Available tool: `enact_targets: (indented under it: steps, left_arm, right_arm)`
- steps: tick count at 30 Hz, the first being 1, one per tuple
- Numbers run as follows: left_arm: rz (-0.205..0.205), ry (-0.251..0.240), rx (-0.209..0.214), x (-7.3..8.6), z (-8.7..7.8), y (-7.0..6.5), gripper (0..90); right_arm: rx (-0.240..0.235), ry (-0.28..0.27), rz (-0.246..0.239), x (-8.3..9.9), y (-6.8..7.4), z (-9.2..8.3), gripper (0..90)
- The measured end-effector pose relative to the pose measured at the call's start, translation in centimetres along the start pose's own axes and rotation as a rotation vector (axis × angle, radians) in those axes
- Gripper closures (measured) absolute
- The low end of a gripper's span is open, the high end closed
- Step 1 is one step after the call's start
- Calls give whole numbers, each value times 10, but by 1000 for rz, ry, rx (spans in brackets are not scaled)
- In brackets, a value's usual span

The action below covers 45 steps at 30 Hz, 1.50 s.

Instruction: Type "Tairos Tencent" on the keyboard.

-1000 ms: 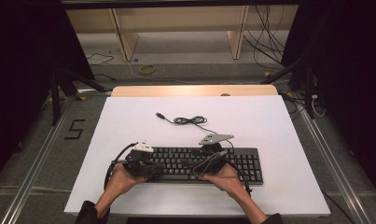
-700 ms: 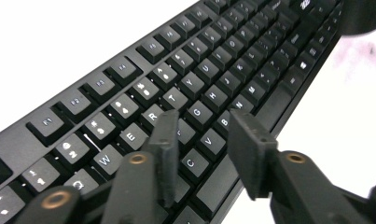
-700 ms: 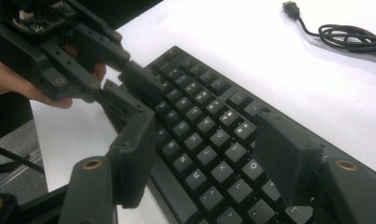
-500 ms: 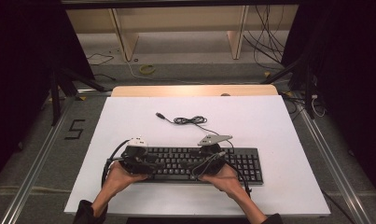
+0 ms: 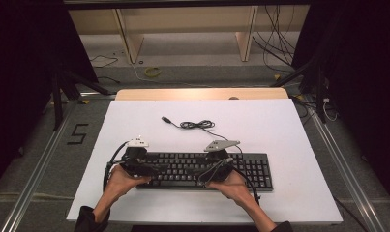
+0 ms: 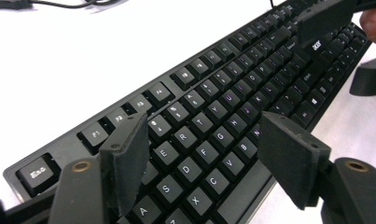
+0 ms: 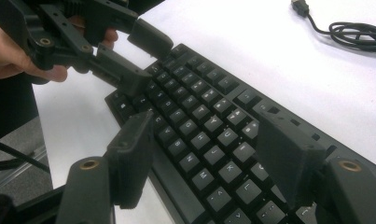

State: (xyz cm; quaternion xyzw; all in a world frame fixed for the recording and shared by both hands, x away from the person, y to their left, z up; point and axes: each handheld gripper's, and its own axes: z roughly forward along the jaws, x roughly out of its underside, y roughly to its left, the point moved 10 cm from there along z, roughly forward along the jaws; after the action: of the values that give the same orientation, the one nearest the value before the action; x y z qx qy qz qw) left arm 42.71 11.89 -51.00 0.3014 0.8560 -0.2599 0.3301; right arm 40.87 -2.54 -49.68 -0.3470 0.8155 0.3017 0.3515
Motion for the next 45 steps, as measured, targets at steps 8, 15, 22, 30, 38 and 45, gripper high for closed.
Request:
enact_targets:
  steps: [8,15,22,30,38,45]
  left_arm:
    - [-1,-4,-7,-2,1,4,322]
    - [-8,-2,-13,-4,3,6,327]
    - [-6,9,-18,-6,8,10,325]
    - [-11,29,-38,-4,15,17,355]
    - [-12,74,-59,-1,23,21,513]
    - [-4,109,-55,4,26,20,722]
  right_arm:
    - [-6,5,0,1,2,1,377]
    - [-12,6,-6,1,4,2,377]
    - [-15,8,-8,2,5,3,377]
    - [-20,13,-15,3,7,5,377]
    - [-21,13,-14,3,7,5,378]
    - [-19,13,-16,3,7,5,379]
